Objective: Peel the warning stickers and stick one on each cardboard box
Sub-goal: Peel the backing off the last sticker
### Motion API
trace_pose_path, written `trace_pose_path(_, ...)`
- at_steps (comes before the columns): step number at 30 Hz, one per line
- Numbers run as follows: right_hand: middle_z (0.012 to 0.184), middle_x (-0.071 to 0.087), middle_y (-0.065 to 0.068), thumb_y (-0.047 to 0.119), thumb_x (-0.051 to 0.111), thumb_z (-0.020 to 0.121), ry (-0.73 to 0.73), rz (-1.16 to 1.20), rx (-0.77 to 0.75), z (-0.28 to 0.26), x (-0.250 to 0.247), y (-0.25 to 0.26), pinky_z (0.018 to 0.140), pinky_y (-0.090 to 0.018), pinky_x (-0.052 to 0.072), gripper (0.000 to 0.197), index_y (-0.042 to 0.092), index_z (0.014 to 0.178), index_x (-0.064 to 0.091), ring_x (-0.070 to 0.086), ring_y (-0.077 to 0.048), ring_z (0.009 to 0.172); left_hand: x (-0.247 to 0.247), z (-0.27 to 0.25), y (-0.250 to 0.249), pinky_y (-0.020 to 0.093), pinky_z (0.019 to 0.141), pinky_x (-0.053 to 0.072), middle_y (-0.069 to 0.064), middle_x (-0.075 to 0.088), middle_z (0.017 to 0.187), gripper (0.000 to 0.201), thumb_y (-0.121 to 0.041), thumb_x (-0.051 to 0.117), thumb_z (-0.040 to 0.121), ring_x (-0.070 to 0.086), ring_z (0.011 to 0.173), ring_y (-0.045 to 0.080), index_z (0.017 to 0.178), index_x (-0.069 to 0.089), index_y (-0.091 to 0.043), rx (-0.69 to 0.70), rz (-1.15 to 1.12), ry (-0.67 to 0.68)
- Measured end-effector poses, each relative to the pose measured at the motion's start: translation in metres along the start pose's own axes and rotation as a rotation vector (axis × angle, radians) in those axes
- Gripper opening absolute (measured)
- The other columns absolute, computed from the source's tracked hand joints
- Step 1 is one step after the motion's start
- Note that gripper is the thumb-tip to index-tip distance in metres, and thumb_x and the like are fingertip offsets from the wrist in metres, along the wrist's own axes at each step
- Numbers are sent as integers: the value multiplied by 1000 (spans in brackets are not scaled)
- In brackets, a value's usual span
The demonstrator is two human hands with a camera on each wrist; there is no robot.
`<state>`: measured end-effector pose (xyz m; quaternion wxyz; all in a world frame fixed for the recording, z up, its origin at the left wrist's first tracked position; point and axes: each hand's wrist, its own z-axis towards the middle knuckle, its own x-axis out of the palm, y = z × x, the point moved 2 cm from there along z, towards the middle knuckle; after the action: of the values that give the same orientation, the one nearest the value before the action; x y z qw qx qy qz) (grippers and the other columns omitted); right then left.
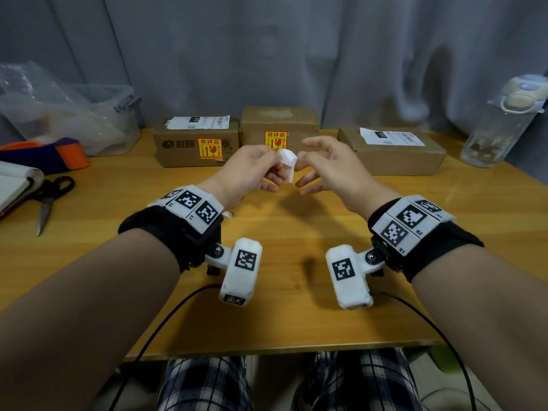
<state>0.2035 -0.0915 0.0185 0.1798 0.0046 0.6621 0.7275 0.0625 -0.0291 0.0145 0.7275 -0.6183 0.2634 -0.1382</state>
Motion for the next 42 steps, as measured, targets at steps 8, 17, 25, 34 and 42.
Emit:
trace_pose_path(8, 67, 54, -3, 33, 60, 89, 51, -70, 87, 0, 6, 1, 48, -25, 45, 29, 15, 66, 56, 53, -16, 56, 4, 1, 3, 28, 62, 49, 4, 59, 69, 20, -14, 41, 92, 57, 66, 15, 84, 57, -4, -26, -49, 16)
trace_pose_path(17, 60, 53, -2, 20, 61, 88, 18, 105, 142, 2, 12, 2, 45, -20, 44, 15, 9, 77, 58, 49, -11, 50, 10, -3, 6, 19, 58, 45, -2, 55, 64, 27, -29, 50, 95, 51, 59, 8, 74, 55, -13, -25, -131, 106)
trace_pose_path(25, 57, 55, 1, 17, 61, 89, 66, 247, 178, 3, 5, 1, 45, -20, 44, 15, 11, 75, 62, 53, -11, 50, 12, -2, -6, 20, 53, 40, -3, 51, 52, 28, -14, 47, 94, 47, 52, 10, 66, 51, -13, -42, -185, 83)
trace_pose_path(34, 55, 55, 2, 18, 60, 89, 149, 202, 181, 2, -2, -1, 51, -21, 40, 21, 13, 68, 59, 48, -11, 51, 6, -5, -7, 23, 53, 35, -3, 44, 51, 30, -10, 44, 93, 41, 49, 11, 63, 43, -16, -113, -176, 131)
trace_pose_path(42, 66, 62, -2, 22, 59, 91, 143, 52, 173, 3, -2, 2, 50, -19, 42, 19, 11, 77, 65, 50, -9, 51, 4, -1, -6, 22, 56, 44, 3, 59, 69, 19, -22, 51, 93, 54, 61, 12, 80, 60, -12, -151, -47, 40)
